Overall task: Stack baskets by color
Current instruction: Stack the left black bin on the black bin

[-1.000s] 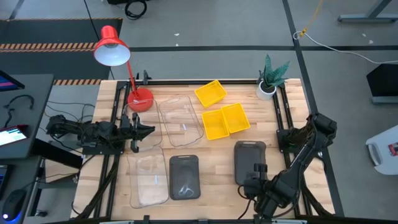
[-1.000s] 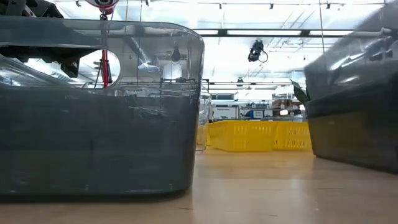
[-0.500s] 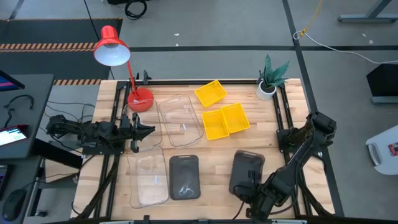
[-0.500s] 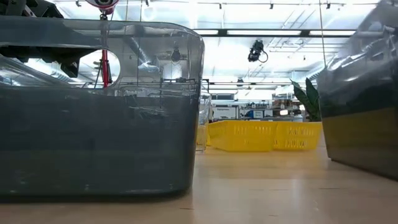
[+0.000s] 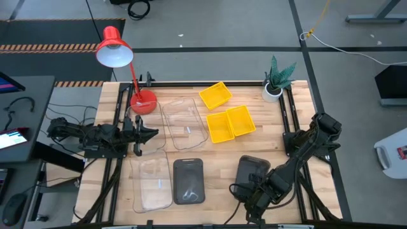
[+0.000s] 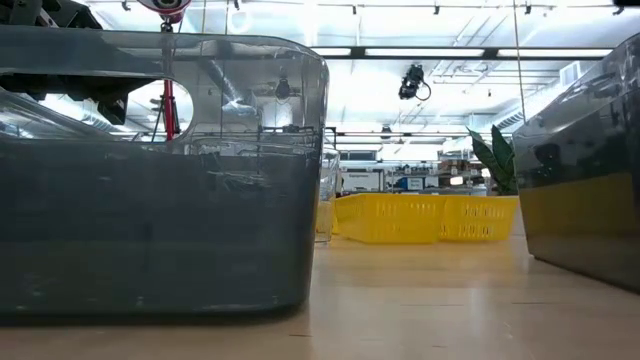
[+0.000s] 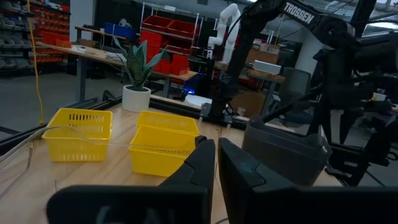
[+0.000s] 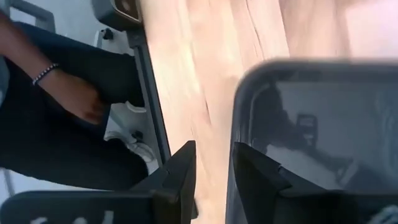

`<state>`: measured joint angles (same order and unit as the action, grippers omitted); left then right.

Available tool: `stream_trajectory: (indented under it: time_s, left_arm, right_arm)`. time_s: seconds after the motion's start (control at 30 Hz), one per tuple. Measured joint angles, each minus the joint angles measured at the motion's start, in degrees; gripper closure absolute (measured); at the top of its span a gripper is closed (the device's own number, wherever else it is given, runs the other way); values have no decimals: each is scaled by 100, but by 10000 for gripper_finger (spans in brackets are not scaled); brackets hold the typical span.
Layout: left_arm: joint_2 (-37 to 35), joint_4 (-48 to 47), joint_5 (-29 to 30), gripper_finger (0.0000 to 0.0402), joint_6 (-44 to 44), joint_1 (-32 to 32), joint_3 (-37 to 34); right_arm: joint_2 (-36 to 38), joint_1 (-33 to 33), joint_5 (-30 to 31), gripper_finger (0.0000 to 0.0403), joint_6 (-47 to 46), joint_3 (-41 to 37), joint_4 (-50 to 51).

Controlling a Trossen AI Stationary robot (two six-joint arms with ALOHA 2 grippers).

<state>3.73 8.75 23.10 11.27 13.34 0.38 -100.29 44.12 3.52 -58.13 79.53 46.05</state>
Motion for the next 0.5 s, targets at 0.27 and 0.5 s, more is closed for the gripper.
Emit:
stream_trajectory:
  time_s: [0.27,0.5]
  left_arm:
    - [1,1,1,368,0,1,0]
    - [-1,25,2,376,0,1,0]
  right_arm:
    - [-49,-365,1154,292,1192,188,-443]
    - [-573,-943,884,292,2438,181,-2008]
